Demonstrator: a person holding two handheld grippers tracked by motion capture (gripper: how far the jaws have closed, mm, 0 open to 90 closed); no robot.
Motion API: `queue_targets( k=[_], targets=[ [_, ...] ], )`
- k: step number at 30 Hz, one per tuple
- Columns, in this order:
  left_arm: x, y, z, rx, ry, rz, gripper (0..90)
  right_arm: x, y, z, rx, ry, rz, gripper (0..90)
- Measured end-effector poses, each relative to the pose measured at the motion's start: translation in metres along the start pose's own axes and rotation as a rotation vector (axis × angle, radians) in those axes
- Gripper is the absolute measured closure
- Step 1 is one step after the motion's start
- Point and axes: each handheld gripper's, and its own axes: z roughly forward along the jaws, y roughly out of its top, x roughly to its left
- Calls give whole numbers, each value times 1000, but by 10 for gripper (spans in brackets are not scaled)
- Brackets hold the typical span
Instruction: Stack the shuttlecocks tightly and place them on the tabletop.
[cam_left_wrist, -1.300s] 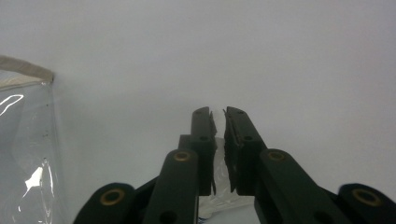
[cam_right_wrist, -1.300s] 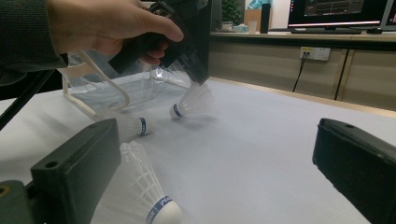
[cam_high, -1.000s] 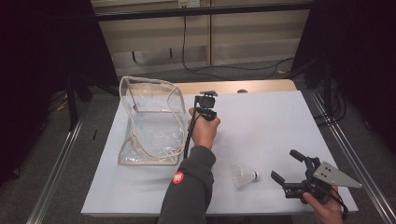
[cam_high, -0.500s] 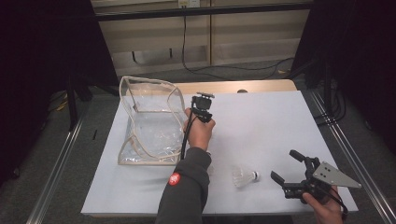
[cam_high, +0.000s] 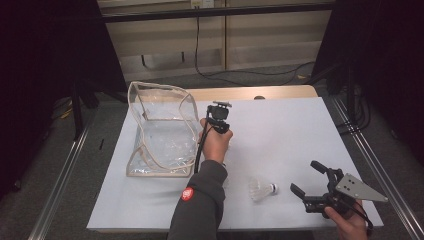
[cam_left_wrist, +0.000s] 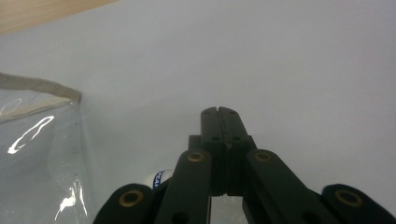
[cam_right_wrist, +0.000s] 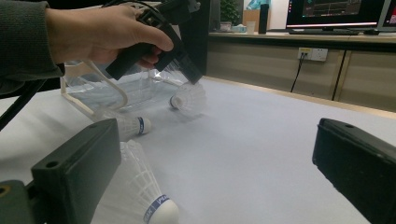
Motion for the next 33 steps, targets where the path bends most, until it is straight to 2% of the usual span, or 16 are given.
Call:
queue_targets(
  k=[7,12,25,33],
  targets=[
    [-1,0,1,2,-2,-13,900,1,0,1,1,3,-4,5],
    [-4,1,1,10,-10,-37,900,0,0,1,1,-1,-2,5],
    [-3,-3,-9,20,-4,-65,900,2,0,1,0,4,-10,6],
    [-4,-1,-4,12,-11,-77,900,1,1,0,-3,0,-7,6]
  ],
)
